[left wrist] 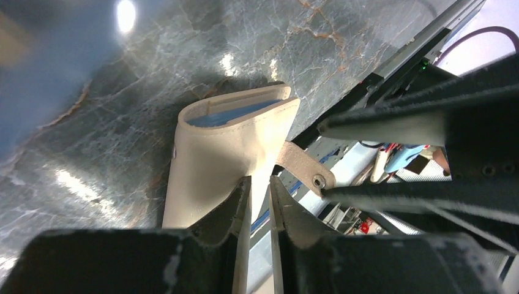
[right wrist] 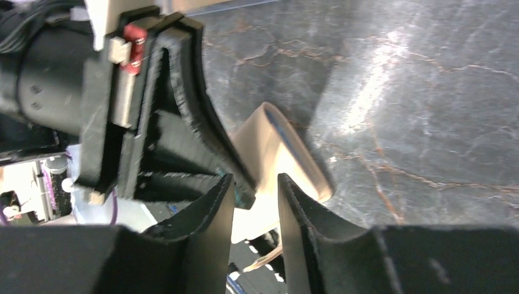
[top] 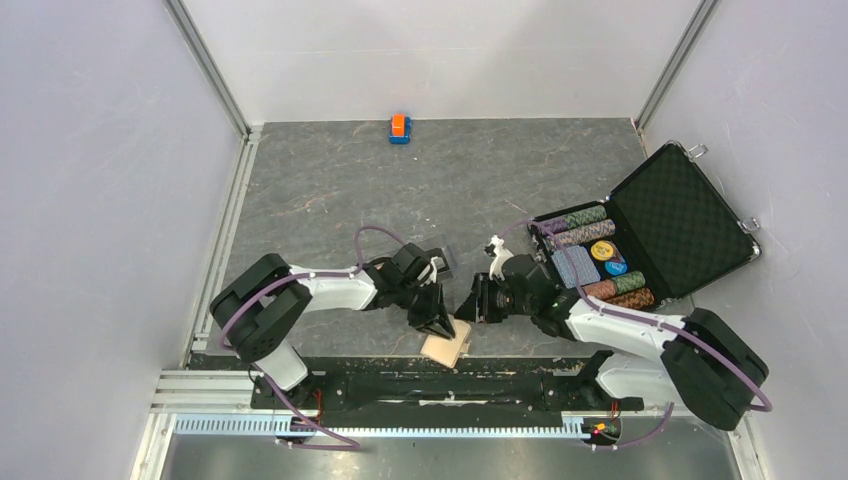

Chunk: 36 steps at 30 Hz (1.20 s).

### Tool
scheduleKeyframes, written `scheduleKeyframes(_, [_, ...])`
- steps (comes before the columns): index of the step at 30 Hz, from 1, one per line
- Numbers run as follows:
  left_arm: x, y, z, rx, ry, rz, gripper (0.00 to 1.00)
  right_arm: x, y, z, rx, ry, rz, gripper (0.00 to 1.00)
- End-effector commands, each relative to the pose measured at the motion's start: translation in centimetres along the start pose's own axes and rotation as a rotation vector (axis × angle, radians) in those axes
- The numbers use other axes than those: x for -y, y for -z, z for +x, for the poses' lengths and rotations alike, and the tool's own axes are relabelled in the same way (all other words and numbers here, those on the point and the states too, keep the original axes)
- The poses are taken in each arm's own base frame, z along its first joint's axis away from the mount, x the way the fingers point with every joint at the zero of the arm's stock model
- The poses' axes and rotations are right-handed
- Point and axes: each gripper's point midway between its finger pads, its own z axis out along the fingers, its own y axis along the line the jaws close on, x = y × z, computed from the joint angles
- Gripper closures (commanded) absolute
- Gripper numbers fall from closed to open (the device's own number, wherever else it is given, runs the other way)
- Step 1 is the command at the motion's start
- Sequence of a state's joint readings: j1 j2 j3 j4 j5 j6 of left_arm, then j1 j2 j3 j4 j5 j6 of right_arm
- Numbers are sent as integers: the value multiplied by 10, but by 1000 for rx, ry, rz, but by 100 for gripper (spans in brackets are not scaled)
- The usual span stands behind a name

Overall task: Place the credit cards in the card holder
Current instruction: Close the card holder at the center of the board.

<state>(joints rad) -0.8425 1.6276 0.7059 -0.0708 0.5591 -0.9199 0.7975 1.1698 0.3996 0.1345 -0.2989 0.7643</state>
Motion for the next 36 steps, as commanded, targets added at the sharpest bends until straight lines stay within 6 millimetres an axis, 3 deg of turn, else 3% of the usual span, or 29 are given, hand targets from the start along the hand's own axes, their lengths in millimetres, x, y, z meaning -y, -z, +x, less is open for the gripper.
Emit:
scheduleKeyframes(1, [10,-2,1,22,14,38,76,11,-6,0,-10,10,11,70])
scheduleKeyframes(5, [12,4,0,52,7,41,73,29,-9,16,-54,-14,61,88])
scheduleKeyframes(7, [15,6,-1,63,-2,46,72,35,-9,22,-66,-19,75,91])
scheduleKeyframes(16, [45,4,7,38,-103,90,64,51,-7,38,-98,-23,108,93])
scheduleKeyframes(25, [56,-1,13,24,-150,77,65,51,-7,41,-112,-18,106,94])
scheduleKeyframes(30, [49,-2,12,19,-196,-22,66,51,-8,42,-115,-19,104,94])
scheduleKeyframes(36, [42,-7,17,0,-240,-117,76,51,-8,42,-119,-18,103,94])
